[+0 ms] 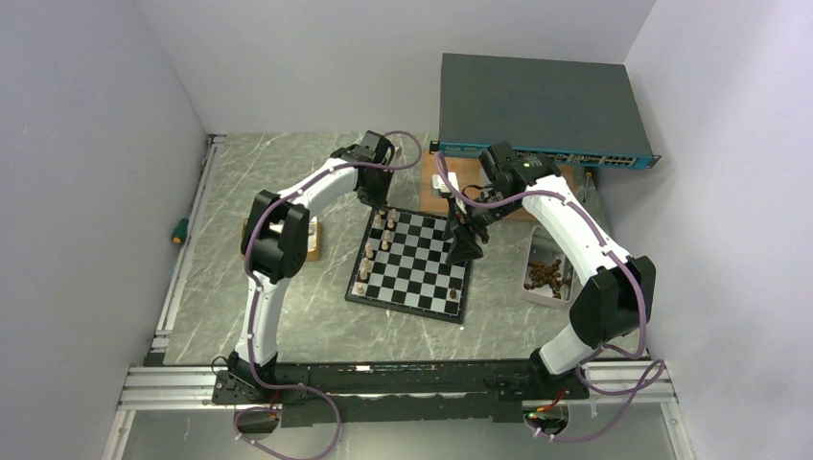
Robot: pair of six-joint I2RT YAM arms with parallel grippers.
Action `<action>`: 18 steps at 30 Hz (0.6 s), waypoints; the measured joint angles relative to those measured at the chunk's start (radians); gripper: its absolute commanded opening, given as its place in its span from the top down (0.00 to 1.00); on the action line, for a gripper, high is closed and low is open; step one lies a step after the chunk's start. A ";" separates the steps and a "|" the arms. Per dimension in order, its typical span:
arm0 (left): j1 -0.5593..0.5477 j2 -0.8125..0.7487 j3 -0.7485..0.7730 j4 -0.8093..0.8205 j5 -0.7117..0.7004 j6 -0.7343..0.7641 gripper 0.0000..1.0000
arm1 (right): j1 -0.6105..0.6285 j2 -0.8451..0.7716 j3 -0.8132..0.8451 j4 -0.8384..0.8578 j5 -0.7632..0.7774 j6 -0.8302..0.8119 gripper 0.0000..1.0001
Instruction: Set up the chess pieces on the board
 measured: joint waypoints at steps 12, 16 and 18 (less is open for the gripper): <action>-0.001 0.000 0.001 -0.005 0.000 0.005 0.88 | 0.000 0.000 0.000 0.000 0.000 0.000 0.30; -0.002 0.000 0.001 -0.006 0.000 0.005 0.88 | 0.000 0.000 0.000 0.000 0.000 0.000 0.30; -0.003 0.000 0.001 -0.006 0.000 0.007 0.88 | 0.000 0.000 0.000 0.000 0.000 0.000 0.30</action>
